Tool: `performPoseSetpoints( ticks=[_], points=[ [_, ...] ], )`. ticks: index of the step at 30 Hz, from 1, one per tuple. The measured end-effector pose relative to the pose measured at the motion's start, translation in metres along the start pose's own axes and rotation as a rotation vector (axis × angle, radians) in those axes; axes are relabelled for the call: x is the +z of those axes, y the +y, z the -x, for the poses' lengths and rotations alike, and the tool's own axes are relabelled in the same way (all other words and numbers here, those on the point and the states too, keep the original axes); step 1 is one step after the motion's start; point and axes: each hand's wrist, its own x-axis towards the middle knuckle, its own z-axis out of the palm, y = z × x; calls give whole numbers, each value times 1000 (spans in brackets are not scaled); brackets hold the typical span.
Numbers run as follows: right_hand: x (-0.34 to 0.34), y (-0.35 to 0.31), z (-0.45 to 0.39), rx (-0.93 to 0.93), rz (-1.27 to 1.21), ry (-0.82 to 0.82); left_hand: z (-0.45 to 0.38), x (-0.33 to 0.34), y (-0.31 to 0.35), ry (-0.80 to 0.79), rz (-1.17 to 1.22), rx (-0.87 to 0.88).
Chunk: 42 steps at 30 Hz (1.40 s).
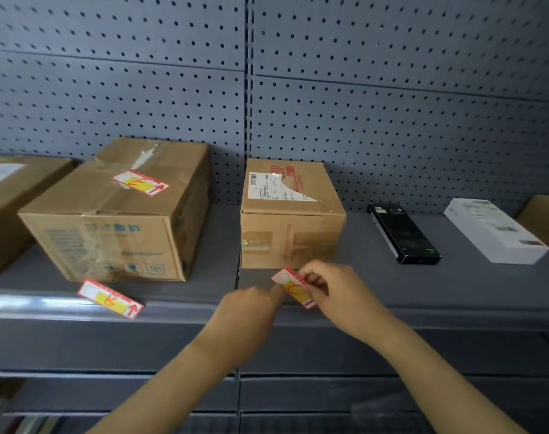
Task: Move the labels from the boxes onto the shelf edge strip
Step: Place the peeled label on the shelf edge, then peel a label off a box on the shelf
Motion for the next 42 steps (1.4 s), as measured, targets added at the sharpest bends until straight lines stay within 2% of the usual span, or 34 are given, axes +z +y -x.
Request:
performPoseSetpoints(
  ticks=[6,9,14,20,23,26,30,37,42],
  points=[
    [5,6,-1,-82,-1,59,-1,-6,8,49,6,56],
    [7,9,-1,-116,18,68,-2,-2,9,-57,-81,113],
    [8,14,1,-140,43,79,-1,9,9,-69,-58,125],
    [14,16,-1,-172,139,17,1,9,8,-67,-107,92],
    [20,11,-2,-194,240,-49,3,10,7,-137,-102,103],
    [23,7,-3,-202,293,-79,3,12,3,-115,-139,87],
    [21,7,-1,-167,282,-97,6,-7,7,-111,-88,49],
    [-2,12,14,-40,318,-1,-16,-46,9,110,-42,-13],
    [-32,29,44,101,305,121,-49,-61,50,50,-18,103]
  ],
)
